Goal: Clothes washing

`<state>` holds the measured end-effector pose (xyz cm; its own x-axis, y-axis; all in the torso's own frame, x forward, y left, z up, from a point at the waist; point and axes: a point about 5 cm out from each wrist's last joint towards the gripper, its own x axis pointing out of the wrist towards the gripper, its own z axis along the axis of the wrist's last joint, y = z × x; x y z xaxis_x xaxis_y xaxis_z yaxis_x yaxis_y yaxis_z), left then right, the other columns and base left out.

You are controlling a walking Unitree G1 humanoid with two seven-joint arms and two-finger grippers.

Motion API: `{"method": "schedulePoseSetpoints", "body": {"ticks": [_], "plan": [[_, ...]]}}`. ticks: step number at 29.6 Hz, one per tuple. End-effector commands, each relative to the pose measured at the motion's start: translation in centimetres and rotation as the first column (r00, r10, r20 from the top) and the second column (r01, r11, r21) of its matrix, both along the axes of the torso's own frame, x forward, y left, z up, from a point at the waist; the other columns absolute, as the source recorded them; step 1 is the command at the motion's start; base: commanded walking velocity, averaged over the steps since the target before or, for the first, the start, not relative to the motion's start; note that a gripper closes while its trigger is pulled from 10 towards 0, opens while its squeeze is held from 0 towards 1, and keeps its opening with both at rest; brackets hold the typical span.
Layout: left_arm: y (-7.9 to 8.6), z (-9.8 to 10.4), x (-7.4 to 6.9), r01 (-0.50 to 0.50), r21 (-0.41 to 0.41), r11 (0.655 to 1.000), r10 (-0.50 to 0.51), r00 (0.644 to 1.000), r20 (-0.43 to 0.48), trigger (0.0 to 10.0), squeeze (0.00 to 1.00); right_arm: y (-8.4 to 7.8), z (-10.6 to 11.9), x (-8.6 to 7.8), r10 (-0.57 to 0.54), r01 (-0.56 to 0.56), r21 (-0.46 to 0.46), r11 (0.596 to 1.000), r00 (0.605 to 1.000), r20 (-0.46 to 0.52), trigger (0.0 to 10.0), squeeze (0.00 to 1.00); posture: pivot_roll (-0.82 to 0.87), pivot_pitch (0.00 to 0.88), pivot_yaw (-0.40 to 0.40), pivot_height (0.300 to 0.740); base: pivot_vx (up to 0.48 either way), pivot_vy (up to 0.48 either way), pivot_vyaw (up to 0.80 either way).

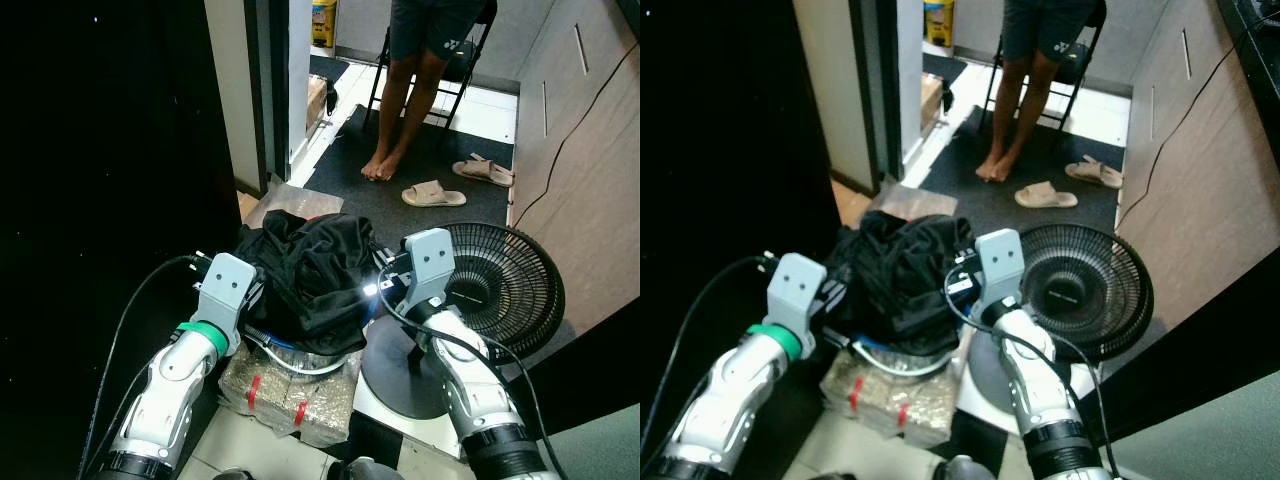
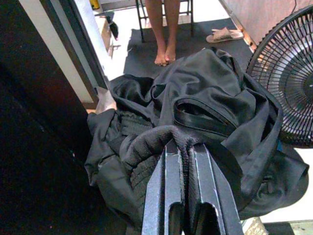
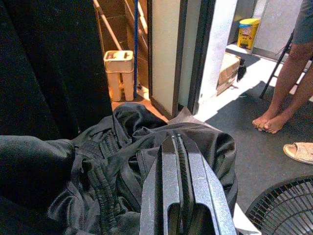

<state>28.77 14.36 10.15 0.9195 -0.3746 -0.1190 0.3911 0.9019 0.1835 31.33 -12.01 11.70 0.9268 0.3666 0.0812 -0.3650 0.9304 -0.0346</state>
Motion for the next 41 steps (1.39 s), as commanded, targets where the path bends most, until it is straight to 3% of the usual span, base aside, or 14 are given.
{"method": "schedulePoseSetpoints", "body": {"ticks": [1,41], "plan": [[-0.03,-0.46,-0.16,0.001,-0.001,1.0,-0.001,1.0,-0.014,10.0,0.0,-0.21,-0.29,-0.01,-0.006,0.006,0.002,1.0,1.0,-0.01,10.0,0.0,-0.06,0.0,-0.001,0.74,0.0,0.0,0.0],[-0.03,-0.49,-0.15,0.002,-0.001,1.0,-0.002,1.0,-0.012,10.0,0.0,-0.21,-0.29,-0.01,-0.006,0.006,0.003,1.0,1.0,-0.01,10.0,0.0,-0.06,0.0,-0.001,0.74,0.0,0.0,0.0]]}}
